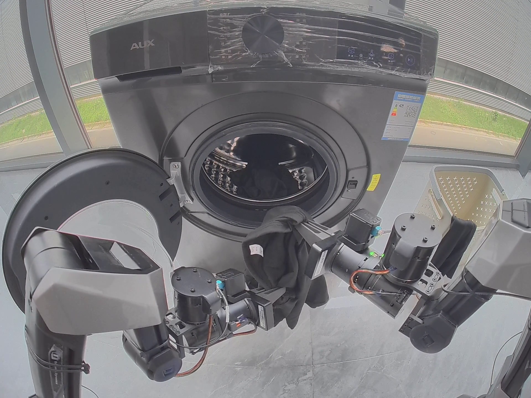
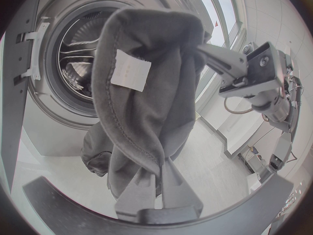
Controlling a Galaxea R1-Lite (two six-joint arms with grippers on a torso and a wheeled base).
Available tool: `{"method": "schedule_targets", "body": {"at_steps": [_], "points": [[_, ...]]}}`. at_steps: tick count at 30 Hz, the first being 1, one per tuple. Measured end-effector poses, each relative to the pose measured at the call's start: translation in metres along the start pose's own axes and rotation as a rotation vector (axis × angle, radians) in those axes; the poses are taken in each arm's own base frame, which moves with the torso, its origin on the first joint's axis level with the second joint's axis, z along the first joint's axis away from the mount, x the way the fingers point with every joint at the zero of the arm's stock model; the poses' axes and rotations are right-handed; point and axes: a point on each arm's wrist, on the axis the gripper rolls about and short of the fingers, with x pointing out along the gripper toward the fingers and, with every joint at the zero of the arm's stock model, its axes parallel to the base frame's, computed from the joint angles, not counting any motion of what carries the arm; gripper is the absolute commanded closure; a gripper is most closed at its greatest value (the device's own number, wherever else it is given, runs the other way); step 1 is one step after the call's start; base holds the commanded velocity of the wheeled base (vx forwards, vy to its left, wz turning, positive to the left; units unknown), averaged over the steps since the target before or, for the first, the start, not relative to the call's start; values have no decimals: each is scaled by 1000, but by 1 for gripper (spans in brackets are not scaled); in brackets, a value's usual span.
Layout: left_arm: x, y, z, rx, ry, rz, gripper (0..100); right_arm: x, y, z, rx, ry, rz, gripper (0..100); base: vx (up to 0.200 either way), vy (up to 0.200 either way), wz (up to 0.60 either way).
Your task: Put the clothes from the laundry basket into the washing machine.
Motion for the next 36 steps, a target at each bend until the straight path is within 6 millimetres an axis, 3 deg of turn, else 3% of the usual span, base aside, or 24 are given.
{"method": "schedule_targets", "body": {"at_steps": [7, 14, 18, 27, 36], "points": [[-31, -8, 15, 3, 0, -9, 100, -7, -19, -1, -4, 18, -30, 100, 0, 0, 0], [-84, -12, 30, -1, 24, -81, 100, -25, -43, -1, 50, 20, 0, 100, 0, 0, 0], [-103, -13, 37, 10, 12, -96, 100, -39, -48, -3, 93, 47, 3, 100, 0, 0, 0], [-115, -5, 40, 7, 4, -57, 100, -47, -37, -3, 120, 64, 40, 100, 0, 0, 0], [-103, 7, 58, 22, -80, -40, 100, -45, -32, -1, 118, 54, 53, 100, 0, 0, 0]]}}
